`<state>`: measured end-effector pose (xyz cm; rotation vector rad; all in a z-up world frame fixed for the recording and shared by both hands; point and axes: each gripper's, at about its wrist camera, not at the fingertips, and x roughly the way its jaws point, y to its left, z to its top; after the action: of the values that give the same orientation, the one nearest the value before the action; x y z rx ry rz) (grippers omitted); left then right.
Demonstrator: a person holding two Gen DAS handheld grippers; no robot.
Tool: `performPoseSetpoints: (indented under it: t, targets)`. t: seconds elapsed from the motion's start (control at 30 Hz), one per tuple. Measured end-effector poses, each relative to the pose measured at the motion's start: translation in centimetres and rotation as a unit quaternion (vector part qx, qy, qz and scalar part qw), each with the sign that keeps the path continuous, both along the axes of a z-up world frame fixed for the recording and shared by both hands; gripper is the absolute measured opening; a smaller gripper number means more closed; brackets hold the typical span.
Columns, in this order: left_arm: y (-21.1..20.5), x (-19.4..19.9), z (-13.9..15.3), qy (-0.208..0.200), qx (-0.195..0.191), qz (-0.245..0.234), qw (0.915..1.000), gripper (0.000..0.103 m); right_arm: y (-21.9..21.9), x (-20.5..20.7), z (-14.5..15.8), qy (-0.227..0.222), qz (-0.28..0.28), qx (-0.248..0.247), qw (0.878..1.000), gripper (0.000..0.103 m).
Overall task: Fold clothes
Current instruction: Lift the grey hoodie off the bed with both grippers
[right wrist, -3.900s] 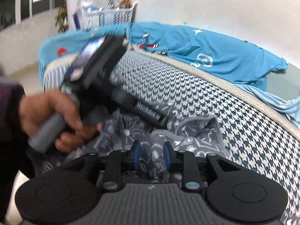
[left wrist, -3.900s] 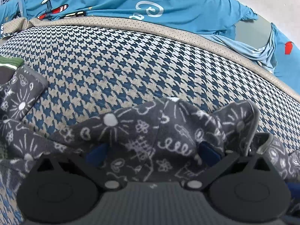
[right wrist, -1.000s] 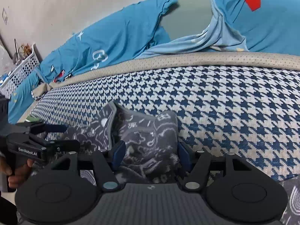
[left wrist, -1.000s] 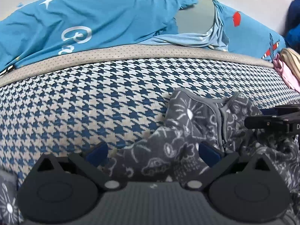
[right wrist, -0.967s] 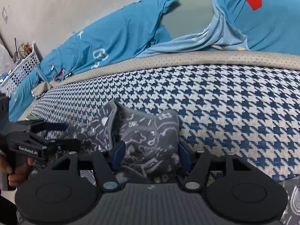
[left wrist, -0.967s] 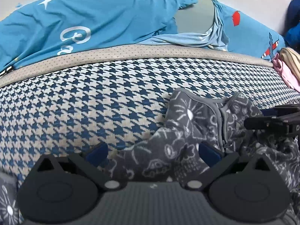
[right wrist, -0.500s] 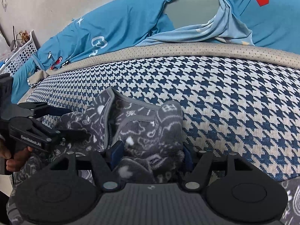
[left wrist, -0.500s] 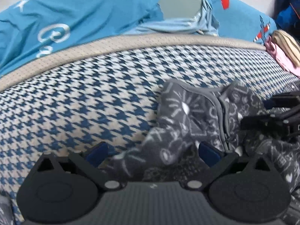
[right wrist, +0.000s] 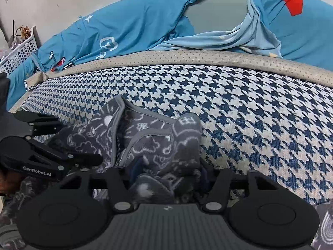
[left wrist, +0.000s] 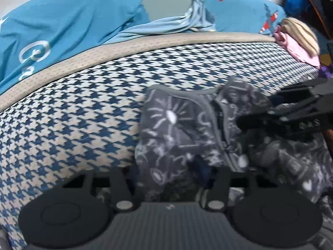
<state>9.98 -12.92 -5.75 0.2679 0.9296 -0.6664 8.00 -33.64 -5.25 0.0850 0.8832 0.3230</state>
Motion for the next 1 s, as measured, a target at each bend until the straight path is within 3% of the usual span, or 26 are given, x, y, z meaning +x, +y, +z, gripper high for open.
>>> performPoseSetpoints:
  t: [0.1,0.3,0.6,0.8,1.0]
  targets:
    - [-0.4,-0.6,0.0,-0.011,0.005,-0.007,0.9999,0.029,0.0,0.0,-0.1,-0.003,-0.002,-0.007,1.000,0.029]
    - [-0.1,-0.9,0.3,-0.028,-0.005,0.015,0.9995,0.010,0.4,-0.3,0.2,-0.022,-0.007,-0.028,0.999,0.017]
    - [-0.3,-1.0,2.6,-0.086,-0.010,0.073,0.9936,0.009,1.3,-0.5,1.8,-0.092,-0.028,-0.047,0.994,0.015]
    - [-0.6,-0.2,4.3,-0.132,-0.015,0.123,0.9835,0.009,2.3,0.1,3.3,-0.154,-0.042,-0.060,0.985,0.014]
    - [-1.5,1.5,5.2,-0.161,-0.018,0.161,0.9736,0.009,2.7,2.2,4.3,-0.191,-0.053,-0.043,0.979,0.014]
